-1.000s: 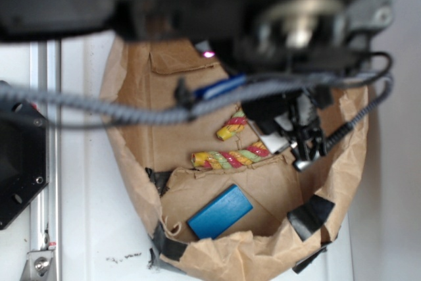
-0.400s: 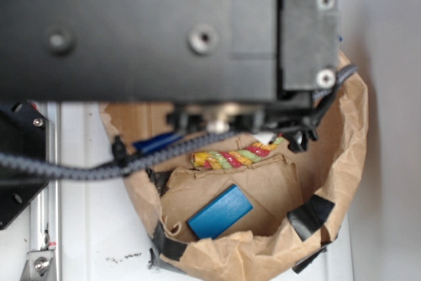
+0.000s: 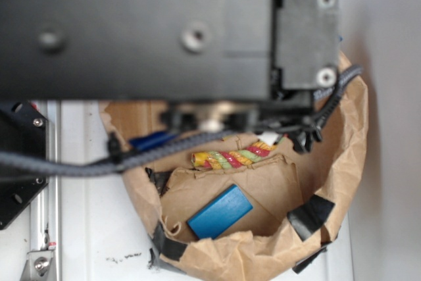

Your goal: Grab the blue ball.

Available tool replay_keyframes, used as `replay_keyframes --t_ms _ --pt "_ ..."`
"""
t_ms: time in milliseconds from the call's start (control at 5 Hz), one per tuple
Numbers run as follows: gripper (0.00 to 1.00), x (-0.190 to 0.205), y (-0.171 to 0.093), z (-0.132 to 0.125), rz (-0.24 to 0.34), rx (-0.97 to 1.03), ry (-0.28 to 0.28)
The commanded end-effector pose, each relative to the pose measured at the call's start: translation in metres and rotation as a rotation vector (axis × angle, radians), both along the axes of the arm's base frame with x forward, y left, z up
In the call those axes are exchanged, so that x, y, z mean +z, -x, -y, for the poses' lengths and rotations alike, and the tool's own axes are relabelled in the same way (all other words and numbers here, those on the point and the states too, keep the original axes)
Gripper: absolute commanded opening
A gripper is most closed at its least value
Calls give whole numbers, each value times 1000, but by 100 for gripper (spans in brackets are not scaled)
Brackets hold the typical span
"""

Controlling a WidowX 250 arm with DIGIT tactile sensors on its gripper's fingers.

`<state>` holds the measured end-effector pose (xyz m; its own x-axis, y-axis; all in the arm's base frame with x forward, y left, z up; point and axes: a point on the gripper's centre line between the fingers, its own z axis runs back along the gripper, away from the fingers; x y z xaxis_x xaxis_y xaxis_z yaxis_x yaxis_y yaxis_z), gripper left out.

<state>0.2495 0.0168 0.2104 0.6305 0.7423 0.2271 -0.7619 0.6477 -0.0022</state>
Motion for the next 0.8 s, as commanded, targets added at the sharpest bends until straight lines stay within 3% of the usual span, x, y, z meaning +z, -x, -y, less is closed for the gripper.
replay_keyframes --t_ms 0,200,400,600 --pt "100 16 7 -9 55 7 -8" --pt "100 16 7 -9 55 7 -8" --pt "100 -16 2 -21 -33 14 45" --pt "100 -38 7 -24 -27 4 16"
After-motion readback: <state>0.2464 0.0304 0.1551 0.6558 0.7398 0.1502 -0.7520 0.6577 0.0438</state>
